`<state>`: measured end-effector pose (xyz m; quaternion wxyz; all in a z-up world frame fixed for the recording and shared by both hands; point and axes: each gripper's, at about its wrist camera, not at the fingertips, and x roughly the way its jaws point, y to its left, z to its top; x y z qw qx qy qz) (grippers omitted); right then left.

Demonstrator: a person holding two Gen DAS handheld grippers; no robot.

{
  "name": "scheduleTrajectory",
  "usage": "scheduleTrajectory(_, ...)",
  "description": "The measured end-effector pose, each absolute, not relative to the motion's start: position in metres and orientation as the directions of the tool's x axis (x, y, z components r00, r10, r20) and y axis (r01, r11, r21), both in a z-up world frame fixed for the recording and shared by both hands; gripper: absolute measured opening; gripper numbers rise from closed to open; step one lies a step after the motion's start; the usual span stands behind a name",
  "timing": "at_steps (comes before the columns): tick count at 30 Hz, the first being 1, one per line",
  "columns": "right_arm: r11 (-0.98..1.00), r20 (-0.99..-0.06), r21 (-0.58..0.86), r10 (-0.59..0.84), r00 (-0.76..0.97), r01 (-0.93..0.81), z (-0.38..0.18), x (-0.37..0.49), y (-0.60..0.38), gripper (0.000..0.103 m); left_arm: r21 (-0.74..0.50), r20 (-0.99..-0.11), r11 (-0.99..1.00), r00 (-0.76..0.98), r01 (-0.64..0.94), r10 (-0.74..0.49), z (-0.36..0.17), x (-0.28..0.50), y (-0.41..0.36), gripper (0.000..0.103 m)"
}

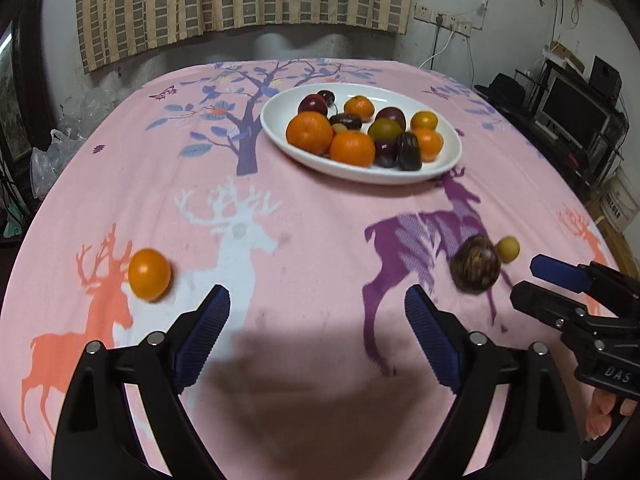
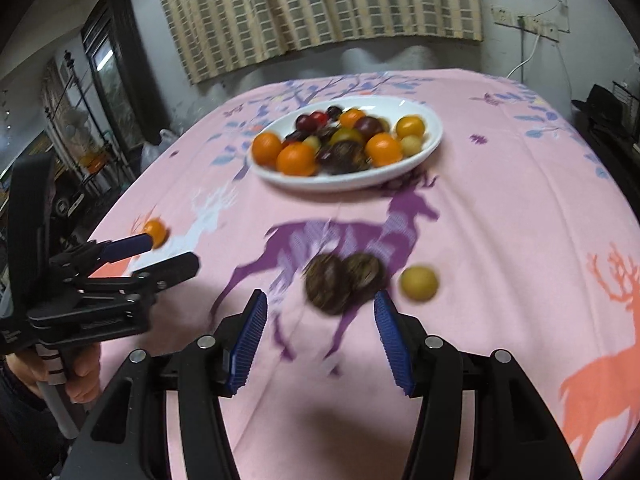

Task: Organize fruits
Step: 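Lower both oranges onto the white plate and open both tools, then grasp a dark brown round fruit with the right tool while the left tool grasps a mandarin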

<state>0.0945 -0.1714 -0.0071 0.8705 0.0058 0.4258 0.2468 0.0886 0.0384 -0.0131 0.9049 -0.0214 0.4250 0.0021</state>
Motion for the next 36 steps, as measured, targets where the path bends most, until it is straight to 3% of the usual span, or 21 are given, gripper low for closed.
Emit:
scheduleTrajectory(7,0.908,-0.764,0.119,0.342,0.548,-0.402,-0.019,0.093,-0.152,0.054,-0.004,-0.758,0.999,0.652,-0.033,0.019,-0.024,0.072,0.046,0.087)
scheduleTrajectory(10,0.915,-0.765,0.074,0.308,0.566,-0.397,-0.022,0.099,-0.141,0.043,-0.008,-0.75,0.998,0.66,-0.065,0.037,-0.028,0.072,0.056,0.087)
scheduleTrajectory(19,0.922,-0.764,-0.04,0.22,0.606,-0.385,-0.032,0.119,-0.119,0.033,-0.023,-0.773,0.997,0.633,-0.072,0.028,-0.038,0.079,0.062,0.087)
scheduleTrajectory(23,0.924,-0.758,-0.004,0.247,0.604,-0.383,-0.03,0.12,-0.122,0.032,-0.014,-0.772,0.997,0.635,-0.078,0.039,-0.038,0.079,0.063,0.087)
scheduleTrajectory(31,0.856,-0.704,0.308,0.499,0.505,-0.416,-0.015,0.107,-0.154,0.032,-0.041,-0.773,0.987,0.631,-0.153,0.066,-0.031,0.082,0.084,0.087)
scheduleTrajectory(36,0.813,-0.675,0.37,0.568,0.472,-0.449,-0.009,0.101,-0.154,0.032,-0.039,-0.785,0.986,0.615,-0.162,0.07,-0.033,0.09,0.099,0.087)
